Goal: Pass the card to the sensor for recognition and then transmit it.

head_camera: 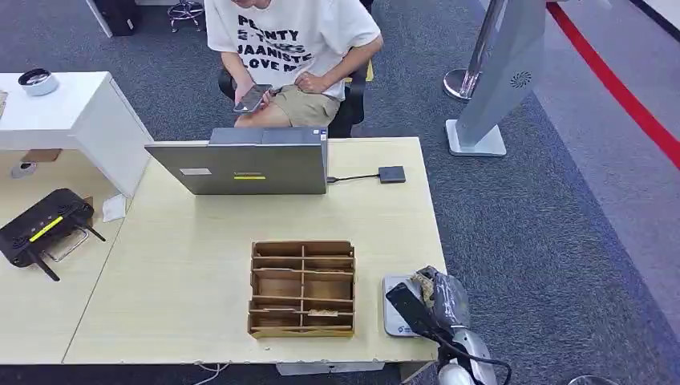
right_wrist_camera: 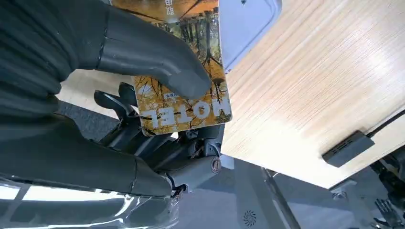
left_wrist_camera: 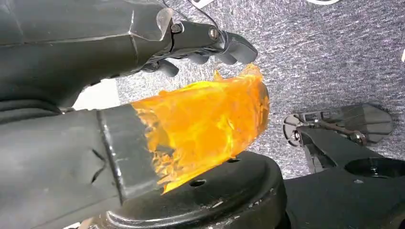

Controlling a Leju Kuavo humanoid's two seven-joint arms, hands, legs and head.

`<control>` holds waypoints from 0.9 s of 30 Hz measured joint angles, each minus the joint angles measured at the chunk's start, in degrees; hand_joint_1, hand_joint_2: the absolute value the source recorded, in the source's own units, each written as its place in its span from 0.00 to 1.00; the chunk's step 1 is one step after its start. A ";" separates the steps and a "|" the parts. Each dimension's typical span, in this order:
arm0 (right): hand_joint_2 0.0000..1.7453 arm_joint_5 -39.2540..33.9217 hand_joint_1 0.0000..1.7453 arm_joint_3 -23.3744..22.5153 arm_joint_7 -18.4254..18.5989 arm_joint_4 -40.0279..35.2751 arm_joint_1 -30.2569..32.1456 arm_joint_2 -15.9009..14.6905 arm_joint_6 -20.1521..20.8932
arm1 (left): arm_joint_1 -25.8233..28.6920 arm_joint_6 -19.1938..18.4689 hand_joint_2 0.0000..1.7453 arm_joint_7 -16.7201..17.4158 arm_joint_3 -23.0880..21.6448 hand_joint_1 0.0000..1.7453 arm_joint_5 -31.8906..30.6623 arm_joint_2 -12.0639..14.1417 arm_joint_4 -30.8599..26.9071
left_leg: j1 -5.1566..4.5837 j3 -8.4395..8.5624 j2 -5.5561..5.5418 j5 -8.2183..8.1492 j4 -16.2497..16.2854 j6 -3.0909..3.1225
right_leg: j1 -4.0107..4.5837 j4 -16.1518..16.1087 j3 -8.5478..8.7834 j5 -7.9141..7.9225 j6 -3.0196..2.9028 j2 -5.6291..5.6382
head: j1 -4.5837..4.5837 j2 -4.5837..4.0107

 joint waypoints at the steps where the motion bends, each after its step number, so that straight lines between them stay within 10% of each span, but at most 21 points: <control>1: 1.00 0.00 1.00 0.02 0.04 0.05 -0.05 0.00 0.00 | 0.00 0.00 0.00 0.00 0.00 0.00 0.00 0.00 0.00 | 0.00 0.01 0.00 0.00 0.00 0.00 | 0.00 0.00 0.01 0.00 0.00 0.00 | 0.00 0.00; 27: 1.00 0.37 1.00 0.46 0.52 0.88 -0.95 0.00 1.11 | 0.00 -0.22 0.00 0.02 0.00 0.00 -0.07 0.09 0.00 | 0.01 0.22 0.02 0.00 0.00 0.00 | 0.00 -0.01 0.22 0.01 0.00 0.02 | 0.00 0.00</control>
